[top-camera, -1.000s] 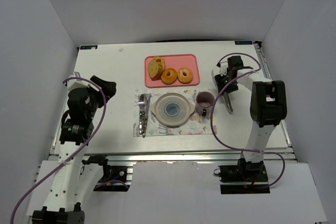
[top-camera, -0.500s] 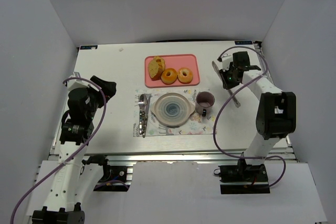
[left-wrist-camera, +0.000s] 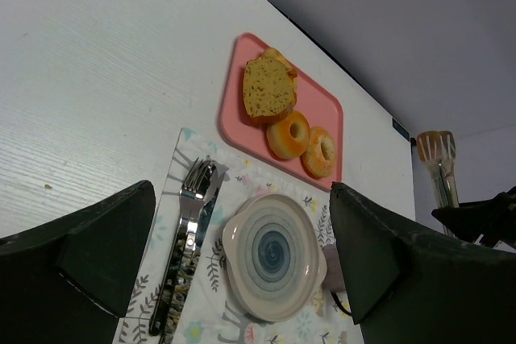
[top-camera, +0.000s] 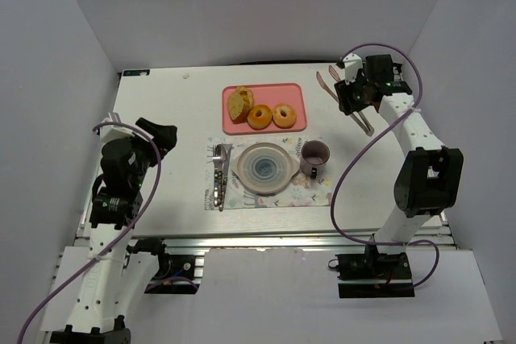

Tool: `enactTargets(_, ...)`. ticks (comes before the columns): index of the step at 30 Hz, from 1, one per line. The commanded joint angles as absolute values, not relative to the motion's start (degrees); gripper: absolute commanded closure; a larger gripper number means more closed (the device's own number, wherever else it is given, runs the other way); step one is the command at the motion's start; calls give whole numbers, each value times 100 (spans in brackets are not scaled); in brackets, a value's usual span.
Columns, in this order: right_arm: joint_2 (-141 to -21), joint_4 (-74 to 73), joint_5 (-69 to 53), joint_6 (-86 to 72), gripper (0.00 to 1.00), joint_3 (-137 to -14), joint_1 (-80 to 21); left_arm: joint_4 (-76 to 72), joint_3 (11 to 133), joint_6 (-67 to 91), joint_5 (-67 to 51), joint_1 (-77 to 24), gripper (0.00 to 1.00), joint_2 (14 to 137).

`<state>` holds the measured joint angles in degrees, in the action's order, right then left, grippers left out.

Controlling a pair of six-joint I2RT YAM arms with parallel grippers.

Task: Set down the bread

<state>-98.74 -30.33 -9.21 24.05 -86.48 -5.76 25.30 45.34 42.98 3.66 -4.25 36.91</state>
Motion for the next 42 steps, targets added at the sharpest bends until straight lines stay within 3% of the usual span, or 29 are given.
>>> enactTargets(1,-9905,-3199,-1072,2443,46,-9008,-562,2558,4482,4333,404,-431,2,3612)
enactTargets(9,-10046,-3340,-1178,2470,39,-9246,-563,2558,4482,4359,404,-431,2,3604)
enactTargets(31,-11372,-4832,-2030,2689,40,-10459,-1301,2716,4509,4350,475,-431,2,3525)
enactTargets(42,-11830,-4650,-1943,2444,44,-10582,-1327,2918,4544,4395,562,-431,2,3410)
